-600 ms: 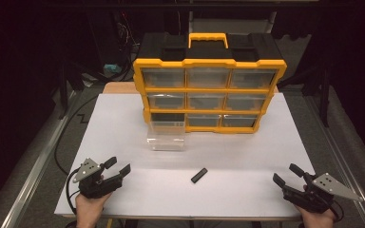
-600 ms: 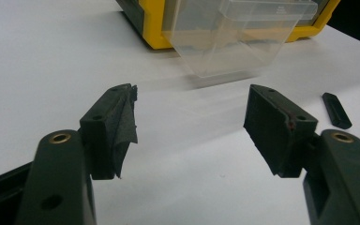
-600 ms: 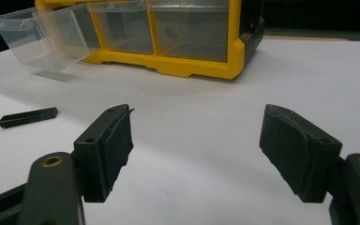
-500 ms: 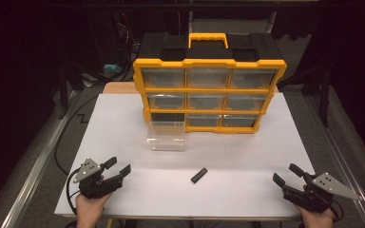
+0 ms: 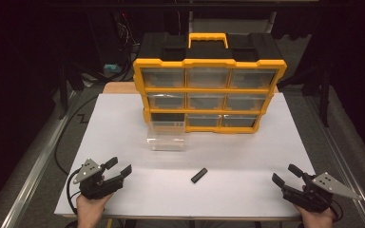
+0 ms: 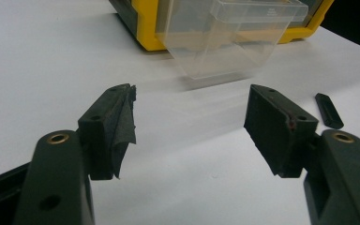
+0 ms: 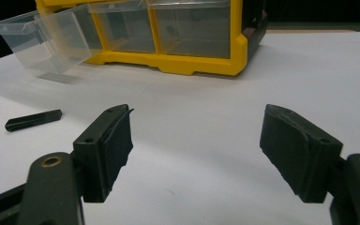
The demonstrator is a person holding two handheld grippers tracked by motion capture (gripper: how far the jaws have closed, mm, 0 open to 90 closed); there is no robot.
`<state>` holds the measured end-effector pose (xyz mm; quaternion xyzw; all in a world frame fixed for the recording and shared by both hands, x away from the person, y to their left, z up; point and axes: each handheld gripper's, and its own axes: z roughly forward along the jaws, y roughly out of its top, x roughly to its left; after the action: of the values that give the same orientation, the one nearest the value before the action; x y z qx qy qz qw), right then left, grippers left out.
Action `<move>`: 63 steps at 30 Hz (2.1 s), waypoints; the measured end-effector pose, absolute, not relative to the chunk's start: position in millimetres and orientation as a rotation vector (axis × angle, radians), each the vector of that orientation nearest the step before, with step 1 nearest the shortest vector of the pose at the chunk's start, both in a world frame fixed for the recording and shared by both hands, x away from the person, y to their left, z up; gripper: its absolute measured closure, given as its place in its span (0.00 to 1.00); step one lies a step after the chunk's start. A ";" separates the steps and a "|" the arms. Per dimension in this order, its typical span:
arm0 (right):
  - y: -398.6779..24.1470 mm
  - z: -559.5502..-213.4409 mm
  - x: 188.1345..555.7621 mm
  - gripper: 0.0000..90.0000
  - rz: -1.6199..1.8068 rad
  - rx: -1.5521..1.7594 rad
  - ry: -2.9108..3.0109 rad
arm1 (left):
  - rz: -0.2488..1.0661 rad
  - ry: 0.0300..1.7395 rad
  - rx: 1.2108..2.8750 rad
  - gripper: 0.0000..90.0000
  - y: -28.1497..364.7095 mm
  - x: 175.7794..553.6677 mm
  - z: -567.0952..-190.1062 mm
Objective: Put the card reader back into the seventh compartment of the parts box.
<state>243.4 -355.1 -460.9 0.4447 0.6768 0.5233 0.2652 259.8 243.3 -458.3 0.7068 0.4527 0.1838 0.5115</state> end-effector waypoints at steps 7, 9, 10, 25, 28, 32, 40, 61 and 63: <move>-355.9 -461.6 244.4 0.28 1.420 1.197 1.835 | 0.425 1.086 1.689 0.38 240.7 260.9 -457.2; -356.3 -461.6 244.6 0.28 1.421 1.198 1.839 | 0.423 1.085 1.690 0.38 239.9 261.5 -457.0; -356.3 -461.6 244.6 0.28 1.421 1.198 1.839 | 0.423 1.085 1.690 0.38 239.9 261.5 -457.0; -355.7 -462.1 245.5 0.28 1.412 1.191 1.855 | 0.410 1.042 1.704 0.38 228.1 266.3 -453.2; -355.8 -462.1 245.4 0.28 1.411 1.193 1.852 | 0.405 1.035 1.711 0.37 224.4 267.7 -452.9; -355.9 -462.0 245.2 0.28 1.415 1.190 1.852 | 0.402 1.023 1.721 0.37 219.5 268.1 -452.3; -354.8 -462.2 245.3 0.27 1.402 1.195 1.863 | 0.391 0.998 1.729 0.37 211.0 269.6 -451.0; -354.9 -462.3 244.8 0.27 1.403 1.193 1.860 | 0.361 0.965 1.748 0.37 194.5 272.1 -448.7; -354.9 -462.3 245.0 0.27 1.397 1.193 1.863 | 0.358 0.964 1.748 0.37 193.0 272.5 -448.4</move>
<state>245.0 -354.9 -462.3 0.4402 0.6877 0.5158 0.2594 272.5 193.0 -448.4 0.7318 0.4034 0.1497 0.5285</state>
